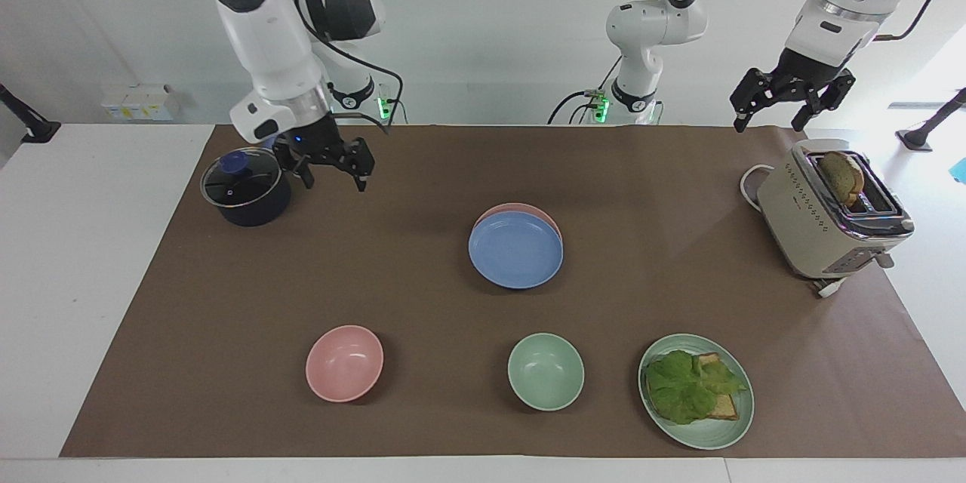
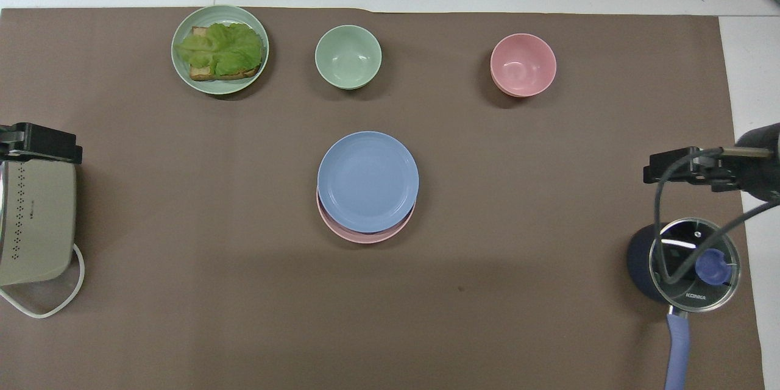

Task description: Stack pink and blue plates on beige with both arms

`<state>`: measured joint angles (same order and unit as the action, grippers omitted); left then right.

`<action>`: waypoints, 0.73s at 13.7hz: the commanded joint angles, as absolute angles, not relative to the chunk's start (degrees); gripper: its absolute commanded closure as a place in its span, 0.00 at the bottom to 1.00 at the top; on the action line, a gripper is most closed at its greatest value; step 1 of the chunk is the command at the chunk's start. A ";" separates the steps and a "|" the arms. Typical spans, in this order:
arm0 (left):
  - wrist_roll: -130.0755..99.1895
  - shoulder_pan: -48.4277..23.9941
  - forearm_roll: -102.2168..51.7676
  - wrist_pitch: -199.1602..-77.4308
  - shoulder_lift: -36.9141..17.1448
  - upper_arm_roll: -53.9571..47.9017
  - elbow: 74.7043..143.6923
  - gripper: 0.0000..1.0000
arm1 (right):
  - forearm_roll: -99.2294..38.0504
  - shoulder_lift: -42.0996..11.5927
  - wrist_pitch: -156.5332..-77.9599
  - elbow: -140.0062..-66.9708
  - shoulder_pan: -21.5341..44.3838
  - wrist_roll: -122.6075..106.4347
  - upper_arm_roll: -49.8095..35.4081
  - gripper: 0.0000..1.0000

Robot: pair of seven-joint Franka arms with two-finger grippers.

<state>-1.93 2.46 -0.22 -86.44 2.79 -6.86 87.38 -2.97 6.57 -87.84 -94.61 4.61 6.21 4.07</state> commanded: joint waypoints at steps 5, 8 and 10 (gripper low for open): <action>-1.67 2.20 0.53 -85.87 3.16 -6.68 87.80 0.00 | -0.26 4.57 -88.50 -92.63 4.30 1.14 3.43 0.00; -1.67 2.20 0.53 -85.87 3.16 -6.68 87.80 0.00 | 0.08 4.75 -87.72 -92.90 4.48 0.27 3.43 0.00; -1.76 2.20 0.53 -85.87 3.16 -6.68 87.80 0.00 | 2.97 3.88 -86.23 -91.16 4.48 -1.75 3.34 0.00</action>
<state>-1.93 2.46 -0.22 -86.44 2.79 -6.86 87.38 -0.05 3.84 -87.08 -91.69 4.43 0.98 3.46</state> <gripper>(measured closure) 0.000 0.000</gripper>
